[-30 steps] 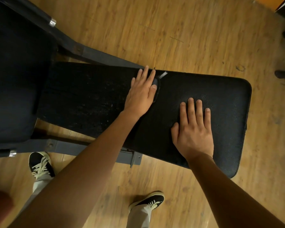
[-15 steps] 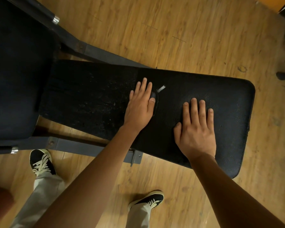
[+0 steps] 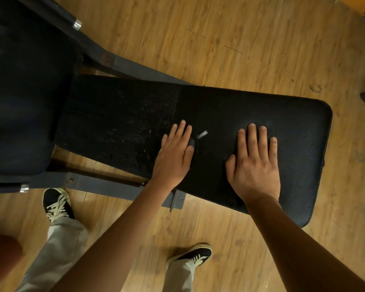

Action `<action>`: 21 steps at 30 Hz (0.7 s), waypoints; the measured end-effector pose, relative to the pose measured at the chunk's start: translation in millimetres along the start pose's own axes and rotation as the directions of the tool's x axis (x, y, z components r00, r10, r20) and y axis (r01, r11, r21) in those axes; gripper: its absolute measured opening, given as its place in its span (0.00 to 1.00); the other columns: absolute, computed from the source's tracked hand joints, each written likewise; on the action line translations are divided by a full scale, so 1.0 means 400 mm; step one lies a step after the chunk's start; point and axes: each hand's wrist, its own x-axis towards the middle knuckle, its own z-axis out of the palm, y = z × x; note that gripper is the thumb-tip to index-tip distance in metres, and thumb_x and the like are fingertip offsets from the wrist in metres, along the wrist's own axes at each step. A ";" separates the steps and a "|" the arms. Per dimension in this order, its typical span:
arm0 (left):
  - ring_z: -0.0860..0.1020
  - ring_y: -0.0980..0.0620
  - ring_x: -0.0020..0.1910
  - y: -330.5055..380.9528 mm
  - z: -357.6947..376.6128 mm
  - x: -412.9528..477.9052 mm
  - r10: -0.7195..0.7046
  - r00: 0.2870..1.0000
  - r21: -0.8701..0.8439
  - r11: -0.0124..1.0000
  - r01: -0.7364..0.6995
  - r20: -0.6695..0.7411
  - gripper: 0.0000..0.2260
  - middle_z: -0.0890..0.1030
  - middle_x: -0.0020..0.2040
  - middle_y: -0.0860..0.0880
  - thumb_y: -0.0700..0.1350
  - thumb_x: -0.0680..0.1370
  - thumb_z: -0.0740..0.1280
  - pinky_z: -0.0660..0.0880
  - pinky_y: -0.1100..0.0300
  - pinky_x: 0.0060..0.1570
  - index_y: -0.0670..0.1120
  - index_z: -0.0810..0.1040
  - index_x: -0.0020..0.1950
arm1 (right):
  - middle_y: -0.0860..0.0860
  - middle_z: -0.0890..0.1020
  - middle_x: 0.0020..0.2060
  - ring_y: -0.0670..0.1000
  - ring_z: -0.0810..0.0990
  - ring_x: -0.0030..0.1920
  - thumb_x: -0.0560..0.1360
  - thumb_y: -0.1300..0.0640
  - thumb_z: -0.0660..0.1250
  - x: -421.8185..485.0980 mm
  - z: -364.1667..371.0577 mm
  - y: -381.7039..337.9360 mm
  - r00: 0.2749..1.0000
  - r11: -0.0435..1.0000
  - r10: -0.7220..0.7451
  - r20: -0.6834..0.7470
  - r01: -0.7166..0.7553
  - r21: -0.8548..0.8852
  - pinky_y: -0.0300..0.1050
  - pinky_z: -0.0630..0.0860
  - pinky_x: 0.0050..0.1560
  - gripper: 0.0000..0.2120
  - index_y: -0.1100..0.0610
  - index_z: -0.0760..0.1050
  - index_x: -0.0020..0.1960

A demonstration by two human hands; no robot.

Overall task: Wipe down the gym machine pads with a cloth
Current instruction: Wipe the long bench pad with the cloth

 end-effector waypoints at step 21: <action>0.37 0.58 0.81 -0.054 0.018 -0.066 0.026 0.999 0.050 0.998 -0.028 0.022 0.22 0.45 0.83 0.54 0.51 0.87 0.48 0.34 0.59 0.77 0.54 0.48 0.81 | 0.63 0.56 0.81 0.63 0.50 0.82 0.84 0.47 0.49 -0.003 -0.006 0.000 1.000 1.000 -0.013 0.005 0.013 0.014 0.63 0.48 0.81 0.31 0.62 0.56 0.82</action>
